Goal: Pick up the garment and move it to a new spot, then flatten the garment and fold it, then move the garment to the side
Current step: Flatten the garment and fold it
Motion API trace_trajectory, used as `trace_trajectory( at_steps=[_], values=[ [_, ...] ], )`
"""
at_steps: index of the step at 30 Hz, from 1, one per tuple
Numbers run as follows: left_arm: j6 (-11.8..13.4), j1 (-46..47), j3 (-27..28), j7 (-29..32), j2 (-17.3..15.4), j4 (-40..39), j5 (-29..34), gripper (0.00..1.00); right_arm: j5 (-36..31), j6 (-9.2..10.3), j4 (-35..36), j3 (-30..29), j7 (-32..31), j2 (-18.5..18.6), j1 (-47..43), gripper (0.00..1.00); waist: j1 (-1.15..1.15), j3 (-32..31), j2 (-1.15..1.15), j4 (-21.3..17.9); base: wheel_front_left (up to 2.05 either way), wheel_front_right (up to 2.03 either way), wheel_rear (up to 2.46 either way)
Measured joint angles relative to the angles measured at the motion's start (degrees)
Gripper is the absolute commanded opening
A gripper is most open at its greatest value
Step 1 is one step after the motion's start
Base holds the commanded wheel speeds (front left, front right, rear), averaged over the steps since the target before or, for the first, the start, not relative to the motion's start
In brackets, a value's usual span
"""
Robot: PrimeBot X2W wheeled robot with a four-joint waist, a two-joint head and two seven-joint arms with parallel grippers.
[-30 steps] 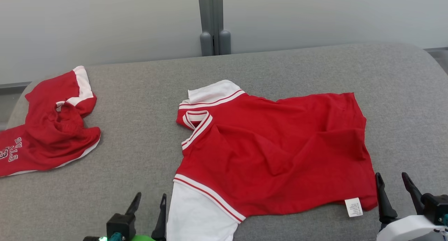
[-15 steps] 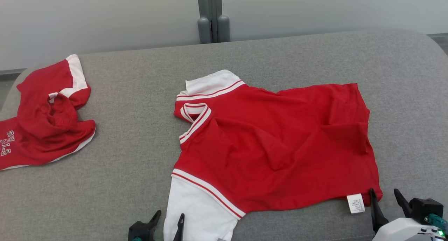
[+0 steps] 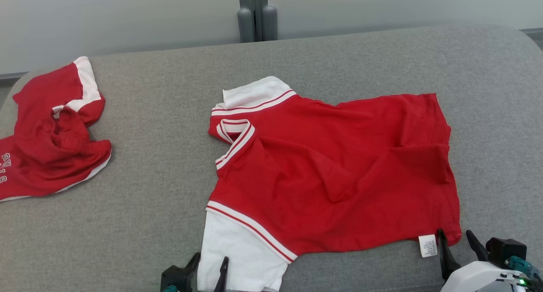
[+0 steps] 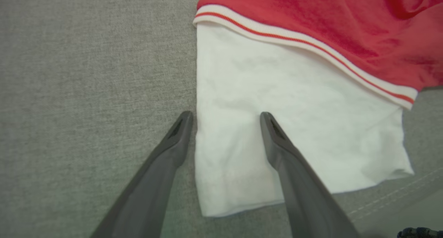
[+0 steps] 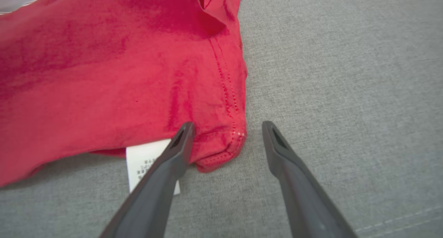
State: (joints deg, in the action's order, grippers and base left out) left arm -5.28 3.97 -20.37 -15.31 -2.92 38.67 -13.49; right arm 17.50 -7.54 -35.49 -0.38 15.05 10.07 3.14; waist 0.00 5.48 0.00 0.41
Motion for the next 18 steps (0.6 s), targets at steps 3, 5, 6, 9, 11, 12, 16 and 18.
trace_trajectory(
  at_steps=[3, 5, 6, 9, 11, 12, 16, 18],
  values=[
    [0.00, 0.21, -0.91, -0.16, 0.00, 0.76, -0.77, 1.00, 1.14, 0.00, -0.92, 0.54, 0.00, 0.00, 0.38, 0.52, 0.00, 0.14, 0.00, 0.10, 0.00, 0.00, 0.00],
    [-0.07, 0.63, -1.55, -0.40, -0.02, 1.66, -1.75, 0.30, 1.85, 0.00, -1.48, 0.93, 0.00, 0.05, 0.71, 0.00, 0.00, 0.19, 0.00, 0.16, 0.00, 0.00, 0.00],
    [-0.15, 0.88, -1.80, -0.40, -0.03, 2.09, -2.20, 0.00, 2.12, 0.00, -1.62, 1.10, 0.00, 0.07, 0.77, 0.00, 0.00, 0.19, 0.00, 0.18, 0.00, 0.00, 0.00],
    [-0.27, 1.53, -2.86, -0.41, -0.11, 2.96, -3.44, 0.00, 2.59, 0.00, -1.45, 1.57, 0.00, -0.03, 0.83, 0.00, 0.00, 0.16, 0.00, 0.26, 0.00, 0.00, 0.00],
    [-0.46, 1.79, -3.72, -0.38, 0.04, 3.05, -4.19, 0.00, 2.68, 0.00, -0.31, 1.04, 0.00, -0.08, 0.70, 0.00, 0.00, 0.13, 0.00, 0.34, 0.00, 0.00, 0.00],
    [-0.52, 1.80, -3.81, -0.29, 0.07, 2.80, -4.89, 0.00, 2.68, 0.00, 0.74, 0.65, 0.00, -0.13, 0.51, 0.00, 0.00, 0.10, 0.00, 0.40, 0.00, 0.00, 0.00],
    [-0.58, 1.30, -3.70, 0.12, 0.04, -0.35, -7.88, 0.00, 2.20, 0.00, 5.60, -0.41, 0.00, -0.45, -1.62, 0.00, 0.00, 0.08, 0.00, 0.50, 0.00, 0.00, 0.00],
    [-0.58, 1.19, -3.18, 0.14, 0.08, -3.59, -10.10, 0.00, 1.94, 0.00, 8.60, -0.76, 0.00, -0.40, -2.80, 0.00, 0.00, 0.21, 0.00, 0.45, 0.00, 0.00, 0.00]
  ],
)
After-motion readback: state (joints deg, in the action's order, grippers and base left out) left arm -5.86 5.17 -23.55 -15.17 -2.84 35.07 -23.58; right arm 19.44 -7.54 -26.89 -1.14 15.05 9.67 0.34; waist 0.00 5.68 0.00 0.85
